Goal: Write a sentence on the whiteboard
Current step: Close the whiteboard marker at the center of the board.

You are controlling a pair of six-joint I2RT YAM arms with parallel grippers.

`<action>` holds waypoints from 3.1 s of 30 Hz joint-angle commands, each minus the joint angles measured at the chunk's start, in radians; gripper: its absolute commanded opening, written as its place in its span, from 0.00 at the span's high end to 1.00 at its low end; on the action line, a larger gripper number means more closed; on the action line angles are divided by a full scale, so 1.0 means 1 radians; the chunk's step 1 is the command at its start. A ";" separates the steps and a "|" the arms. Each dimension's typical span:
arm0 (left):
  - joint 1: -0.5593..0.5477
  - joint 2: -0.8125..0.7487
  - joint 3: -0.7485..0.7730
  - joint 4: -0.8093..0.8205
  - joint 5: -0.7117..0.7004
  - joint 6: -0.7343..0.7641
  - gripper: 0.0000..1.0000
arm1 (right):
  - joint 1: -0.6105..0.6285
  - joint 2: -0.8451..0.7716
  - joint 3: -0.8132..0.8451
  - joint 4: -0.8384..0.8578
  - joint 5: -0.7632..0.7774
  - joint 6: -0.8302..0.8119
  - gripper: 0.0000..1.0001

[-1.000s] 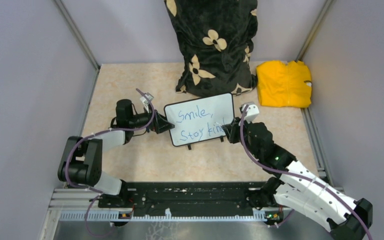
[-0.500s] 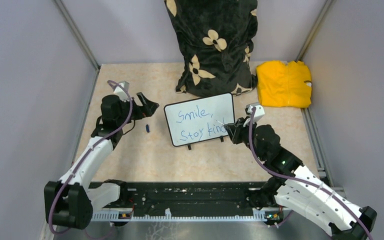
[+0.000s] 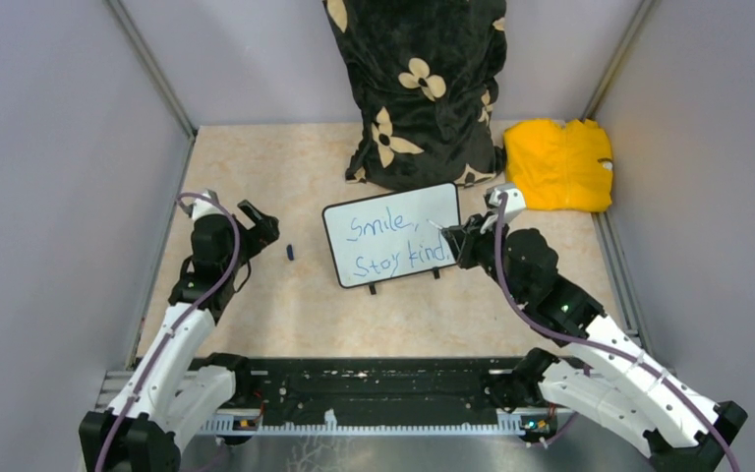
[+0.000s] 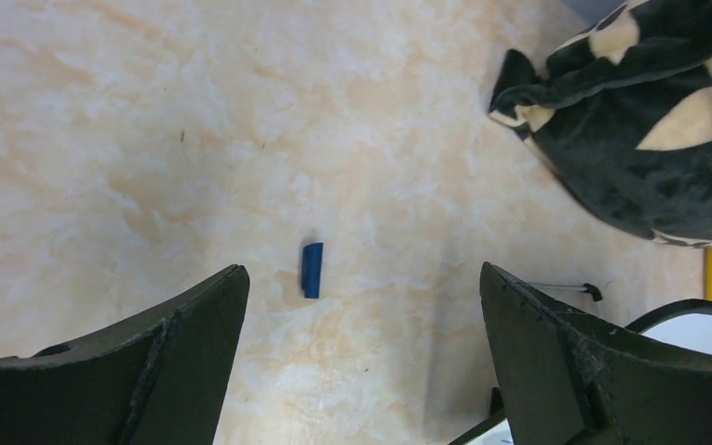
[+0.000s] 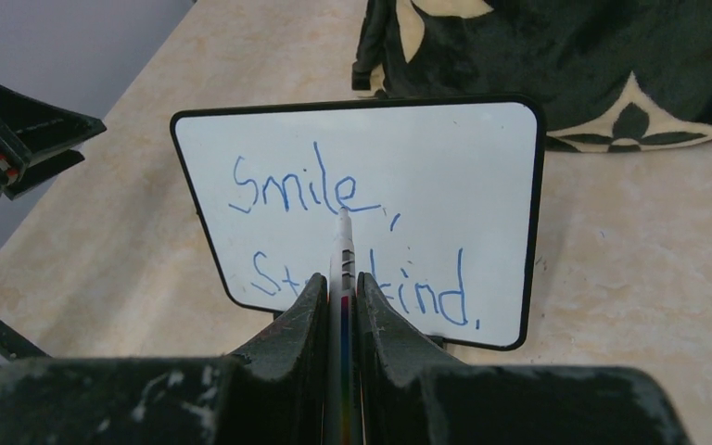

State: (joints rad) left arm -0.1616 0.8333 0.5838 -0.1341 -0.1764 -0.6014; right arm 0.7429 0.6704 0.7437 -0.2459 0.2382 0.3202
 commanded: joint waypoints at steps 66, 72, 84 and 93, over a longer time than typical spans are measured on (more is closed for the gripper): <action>-0.063 0.972 0.577 -0.446 -0.029 0.244 0.44 | 0.009 -0.132 0.022 -0.002 0.060 -0.021 1.00; -0.088 0.999 0.582 -0.449 -0.068 0.244 0.47 | 0.009 -0.136 0.016 -0.002 0.069 -0.020 1.00; -0.090 1.001 0.552 -0.445 -0.046 0.241 0.55 | 0.010 -0.144 0.007 -0.006 0.082 -0.020 1.00; -0.090 0.984 0.501 -0.436 -0.001 0.219 0.55 | 0.009 -0.144 0.012 -0.012 0.082 -0.014 1.00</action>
State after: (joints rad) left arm -0.2462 1.8000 1.1320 -0.5404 -0.2092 -0.3733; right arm 0.7498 0.5365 0.7506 -0.2771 0.3027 0.2996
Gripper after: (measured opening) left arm 0.454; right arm 0.123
